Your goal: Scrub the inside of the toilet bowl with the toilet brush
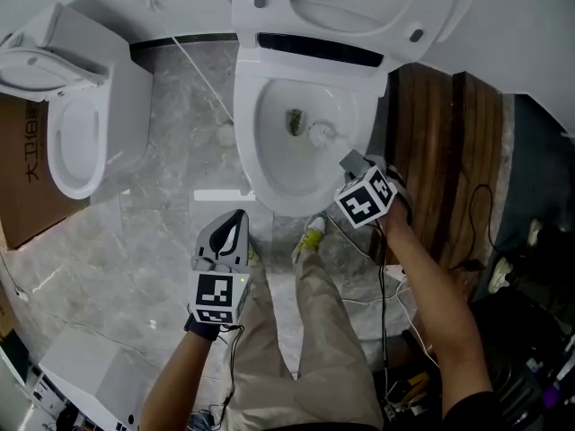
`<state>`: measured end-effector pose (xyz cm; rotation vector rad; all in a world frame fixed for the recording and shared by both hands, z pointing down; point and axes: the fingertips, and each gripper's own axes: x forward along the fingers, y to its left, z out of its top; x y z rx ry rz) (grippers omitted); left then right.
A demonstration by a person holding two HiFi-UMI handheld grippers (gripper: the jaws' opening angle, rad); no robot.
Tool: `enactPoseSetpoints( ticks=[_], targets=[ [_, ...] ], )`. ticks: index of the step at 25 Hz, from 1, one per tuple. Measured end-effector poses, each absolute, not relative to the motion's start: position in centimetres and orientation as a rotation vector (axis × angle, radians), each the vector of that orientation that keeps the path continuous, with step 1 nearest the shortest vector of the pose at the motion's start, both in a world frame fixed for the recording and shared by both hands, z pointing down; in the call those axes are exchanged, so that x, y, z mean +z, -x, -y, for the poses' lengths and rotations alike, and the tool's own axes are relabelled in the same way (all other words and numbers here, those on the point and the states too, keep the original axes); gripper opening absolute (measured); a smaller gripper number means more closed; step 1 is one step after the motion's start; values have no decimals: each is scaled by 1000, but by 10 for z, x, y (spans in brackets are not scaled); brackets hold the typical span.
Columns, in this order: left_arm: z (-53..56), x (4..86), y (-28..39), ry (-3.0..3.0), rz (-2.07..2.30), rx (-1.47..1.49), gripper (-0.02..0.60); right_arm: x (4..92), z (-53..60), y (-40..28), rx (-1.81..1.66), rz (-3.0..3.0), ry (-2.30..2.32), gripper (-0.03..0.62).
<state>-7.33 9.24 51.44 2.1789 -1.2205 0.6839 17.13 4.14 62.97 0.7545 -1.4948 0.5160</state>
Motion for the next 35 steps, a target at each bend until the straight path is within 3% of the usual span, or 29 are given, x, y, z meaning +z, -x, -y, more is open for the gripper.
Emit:
enactPoseSetpoints(
  ticks=[25,35],
  targets=[
    [-112,521,88,-2146,1224,671,12,622,-138,-98,638,1554,-764,152],
    [-106,527,87,-2131,1231,653,12,628,-111,-61,825,1581,-883,153]
  ],
)
